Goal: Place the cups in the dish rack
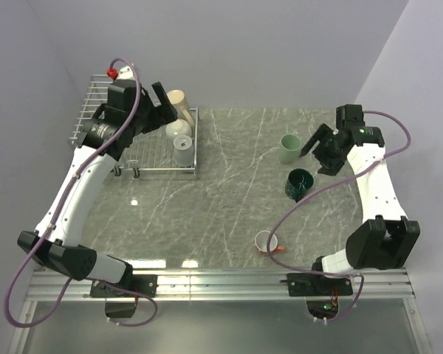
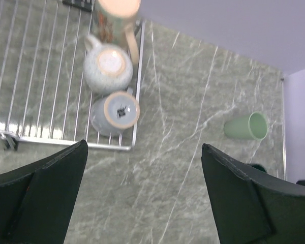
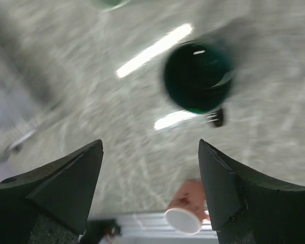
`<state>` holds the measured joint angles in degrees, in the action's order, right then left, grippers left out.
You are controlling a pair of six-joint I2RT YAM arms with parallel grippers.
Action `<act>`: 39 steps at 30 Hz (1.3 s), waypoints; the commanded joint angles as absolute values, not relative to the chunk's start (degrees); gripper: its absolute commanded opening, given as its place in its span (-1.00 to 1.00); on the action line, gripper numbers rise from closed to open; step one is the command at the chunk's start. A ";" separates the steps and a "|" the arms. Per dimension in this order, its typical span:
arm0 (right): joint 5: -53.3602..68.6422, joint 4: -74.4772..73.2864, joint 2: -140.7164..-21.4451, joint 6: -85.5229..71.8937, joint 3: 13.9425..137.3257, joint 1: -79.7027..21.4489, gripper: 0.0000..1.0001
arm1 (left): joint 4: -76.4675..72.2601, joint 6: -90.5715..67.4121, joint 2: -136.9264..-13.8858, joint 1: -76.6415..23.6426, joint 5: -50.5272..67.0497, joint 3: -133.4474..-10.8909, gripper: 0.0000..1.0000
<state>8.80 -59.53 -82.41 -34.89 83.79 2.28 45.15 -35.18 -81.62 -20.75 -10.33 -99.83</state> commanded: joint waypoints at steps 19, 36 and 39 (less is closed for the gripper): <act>-3.08 -51.24 -96.67 -36.65 71.90 6.68 0.41 | 39.73 -36.47 -78.48 -20.57 -4.84 -86.22 0.99; 2.63 -46.93 -97.04 -35.59 66.88 6.24 -1.00 | 39.03 -36.04 -76.73 -19.86 -2.38 -85.08 0.99; 8.07 -47.98 -95.28 -36.21 69.51 6.15 -1.00 | 34.73 -36.21 -75.68 -18.90 5.07 -83.76 0.99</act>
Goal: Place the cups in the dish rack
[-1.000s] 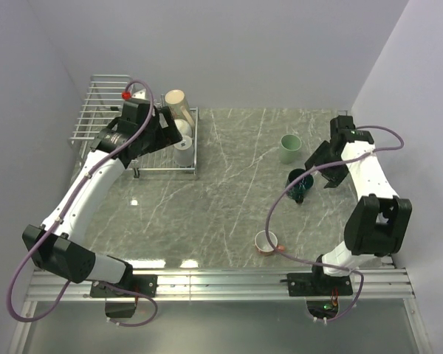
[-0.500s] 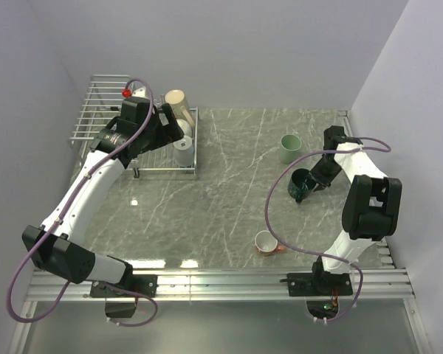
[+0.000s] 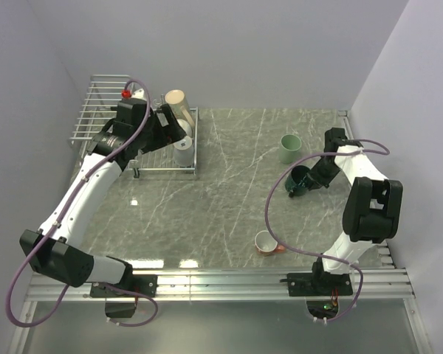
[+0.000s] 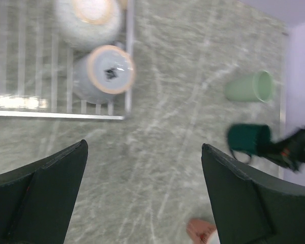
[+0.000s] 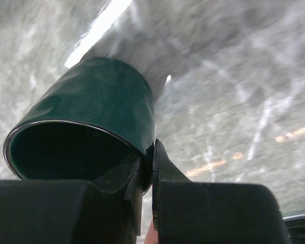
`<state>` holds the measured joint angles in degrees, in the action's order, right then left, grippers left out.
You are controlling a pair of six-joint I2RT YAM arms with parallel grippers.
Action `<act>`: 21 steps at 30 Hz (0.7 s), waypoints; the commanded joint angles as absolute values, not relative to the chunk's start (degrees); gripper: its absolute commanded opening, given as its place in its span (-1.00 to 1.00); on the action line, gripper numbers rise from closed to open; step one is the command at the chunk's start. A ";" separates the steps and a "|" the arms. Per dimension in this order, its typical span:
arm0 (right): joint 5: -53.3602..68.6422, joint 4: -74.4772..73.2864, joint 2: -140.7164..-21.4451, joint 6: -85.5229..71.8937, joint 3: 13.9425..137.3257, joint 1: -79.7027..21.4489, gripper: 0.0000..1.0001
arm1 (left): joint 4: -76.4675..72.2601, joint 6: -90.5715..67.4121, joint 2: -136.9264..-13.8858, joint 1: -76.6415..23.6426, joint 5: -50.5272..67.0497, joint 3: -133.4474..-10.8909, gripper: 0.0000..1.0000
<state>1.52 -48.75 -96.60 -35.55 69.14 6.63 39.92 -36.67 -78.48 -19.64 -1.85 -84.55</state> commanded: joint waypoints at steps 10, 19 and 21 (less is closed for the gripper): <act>49.02 -26.67 -85.52 -54.78 79.02 1.06 -1.00 | 2.06 -60.00 -73.12 -12.66 33.82 -70.24 0.99; 60.12 15.69 -83.23 -87.30 72.79 -9.31 -1.00 | -50.50 -98.66 -78.04 -15.46 41.84 -52.66 0.99; 59.94 23.89 -83.14 -93.22 71.64 -10.63 -1.00 | -60.79 -103.42 -78.83 -17.04 39.74 -50.02 0.99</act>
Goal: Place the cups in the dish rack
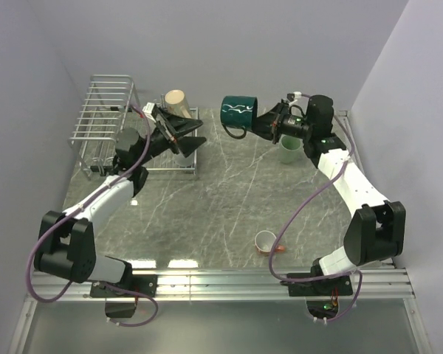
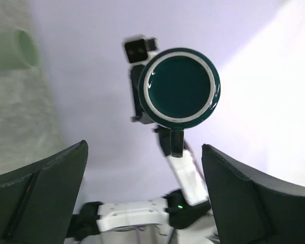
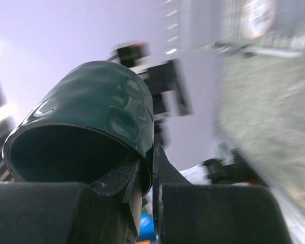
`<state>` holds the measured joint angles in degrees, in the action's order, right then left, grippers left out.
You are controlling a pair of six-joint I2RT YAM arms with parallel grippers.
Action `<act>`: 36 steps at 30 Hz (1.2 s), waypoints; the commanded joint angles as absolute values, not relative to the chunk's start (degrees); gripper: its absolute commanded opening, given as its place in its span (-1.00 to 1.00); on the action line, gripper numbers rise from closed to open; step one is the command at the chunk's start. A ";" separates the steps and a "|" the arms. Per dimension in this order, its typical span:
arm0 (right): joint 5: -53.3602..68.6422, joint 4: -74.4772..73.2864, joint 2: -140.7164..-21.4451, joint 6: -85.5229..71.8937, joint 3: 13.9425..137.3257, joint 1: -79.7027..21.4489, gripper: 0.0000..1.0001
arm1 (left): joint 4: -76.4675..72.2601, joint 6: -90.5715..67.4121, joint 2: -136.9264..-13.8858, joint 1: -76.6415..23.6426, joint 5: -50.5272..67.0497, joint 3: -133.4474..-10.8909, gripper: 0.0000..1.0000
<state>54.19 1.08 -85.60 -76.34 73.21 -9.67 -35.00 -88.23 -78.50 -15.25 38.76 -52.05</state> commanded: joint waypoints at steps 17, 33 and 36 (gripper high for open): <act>60.47 21.80 -82.79 -91.85 70.31 -17.22 -1.00 | -72.52 -103.80 -82.27 -23.73 35.60 -52.47 0.99; 59.77 16.70 -84.73 -88.42 72.42 -18.63 -1.00 | -57.05 -93.34 -81.47 -25.75 42.54 -59.24 0.18; 59.41 16.79 -84.81 -88.33 72.07 -18.72 -1.00 | -55.91 -92.55 -81.12 -26.10 42.28 -58.62 -0.16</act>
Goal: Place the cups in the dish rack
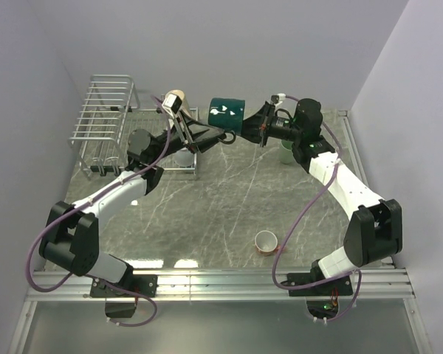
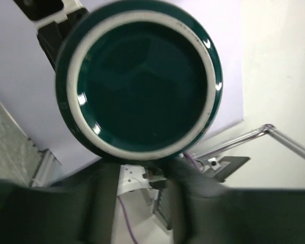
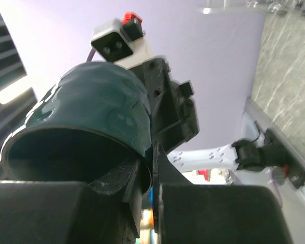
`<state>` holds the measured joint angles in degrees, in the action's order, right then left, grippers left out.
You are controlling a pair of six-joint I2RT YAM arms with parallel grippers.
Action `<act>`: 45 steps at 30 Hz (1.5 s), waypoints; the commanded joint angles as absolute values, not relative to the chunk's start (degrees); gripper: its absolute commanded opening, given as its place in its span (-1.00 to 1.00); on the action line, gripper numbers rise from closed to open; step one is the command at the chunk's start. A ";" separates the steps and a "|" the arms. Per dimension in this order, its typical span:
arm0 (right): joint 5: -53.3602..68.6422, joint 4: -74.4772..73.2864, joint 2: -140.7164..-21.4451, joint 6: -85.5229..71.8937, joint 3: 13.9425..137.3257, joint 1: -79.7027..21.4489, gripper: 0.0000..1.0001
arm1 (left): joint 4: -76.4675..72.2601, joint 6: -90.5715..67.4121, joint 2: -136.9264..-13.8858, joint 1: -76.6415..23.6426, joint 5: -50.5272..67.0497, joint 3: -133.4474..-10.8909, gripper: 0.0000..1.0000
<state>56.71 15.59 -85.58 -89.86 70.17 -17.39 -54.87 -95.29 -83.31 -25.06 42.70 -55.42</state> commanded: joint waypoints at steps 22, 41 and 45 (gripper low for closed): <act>58.80 5.36 -86.31 -78.75 73.56 -18.72 -0.31 | 2.44 -56.35 -76.82 -27.95 28.41 -75.58 -0.99; 58.62 0.44 -88.42 -74.09 73.74 -18.54 0.17 | 25.13 -44.12 -74.80 -27.51 8.36 -81.47 -0.99; 58.27 -2.72 -88.07 -71.99 72.78 -17.85 0.17 | 27.59 -43.33 -73.92 -24.71 6.07 -81.12 -0.99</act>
